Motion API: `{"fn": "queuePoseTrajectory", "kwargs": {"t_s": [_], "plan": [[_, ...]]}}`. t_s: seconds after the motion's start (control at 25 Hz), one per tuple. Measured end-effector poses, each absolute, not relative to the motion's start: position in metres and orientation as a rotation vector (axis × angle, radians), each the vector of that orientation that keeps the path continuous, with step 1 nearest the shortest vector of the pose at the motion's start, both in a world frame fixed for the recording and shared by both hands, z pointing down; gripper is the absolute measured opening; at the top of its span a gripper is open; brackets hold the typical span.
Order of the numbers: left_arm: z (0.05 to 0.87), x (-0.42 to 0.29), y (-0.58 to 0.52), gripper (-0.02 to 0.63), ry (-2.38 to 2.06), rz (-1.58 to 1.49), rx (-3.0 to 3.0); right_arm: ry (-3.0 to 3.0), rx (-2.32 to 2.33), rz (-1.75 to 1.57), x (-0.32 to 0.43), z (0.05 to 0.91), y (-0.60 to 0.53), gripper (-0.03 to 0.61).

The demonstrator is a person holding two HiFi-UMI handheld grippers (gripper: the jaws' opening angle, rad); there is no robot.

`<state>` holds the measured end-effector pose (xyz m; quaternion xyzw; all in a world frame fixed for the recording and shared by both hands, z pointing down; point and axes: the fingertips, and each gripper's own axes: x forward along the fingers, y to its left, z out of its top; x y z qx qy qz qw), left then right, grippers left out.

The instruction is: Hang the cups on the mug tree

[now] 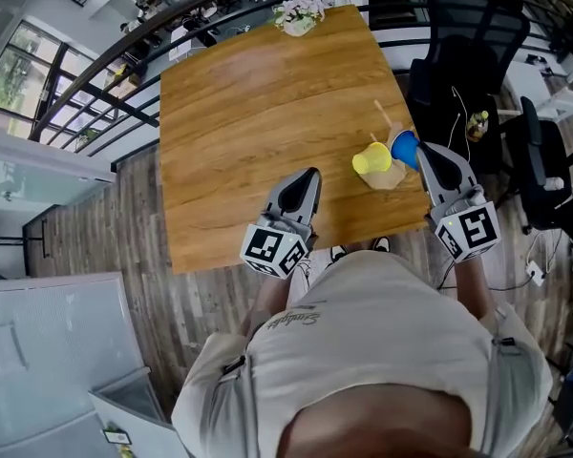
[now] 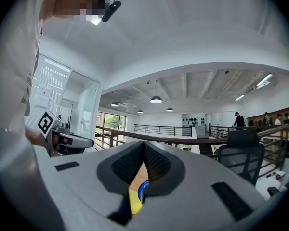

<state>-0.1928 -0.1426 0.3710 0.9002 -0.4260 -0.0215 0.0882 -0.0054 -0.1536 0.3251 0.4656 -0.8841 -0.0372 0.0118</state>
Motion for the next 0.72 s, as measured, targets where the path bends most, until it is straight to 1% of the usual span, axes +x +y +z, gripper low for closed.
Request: {"fn": "queuePoseTrajectory", "kwargs": {"t_s": [0.32, 0.72], "plan": [[0.37, -0.189, -0.141, 0.02, -1.244, -0.026, 2.711, -2.746, 1.453, -0.132, -0.005, 0.325, -0.144, -0.006], [0.367, -0.206, -0.136, 0.02, -1.292, -0.01, 2.697, -2.745, 1.467, -0.107, -0.005, 0.325, -0.136, -0.006]]}}
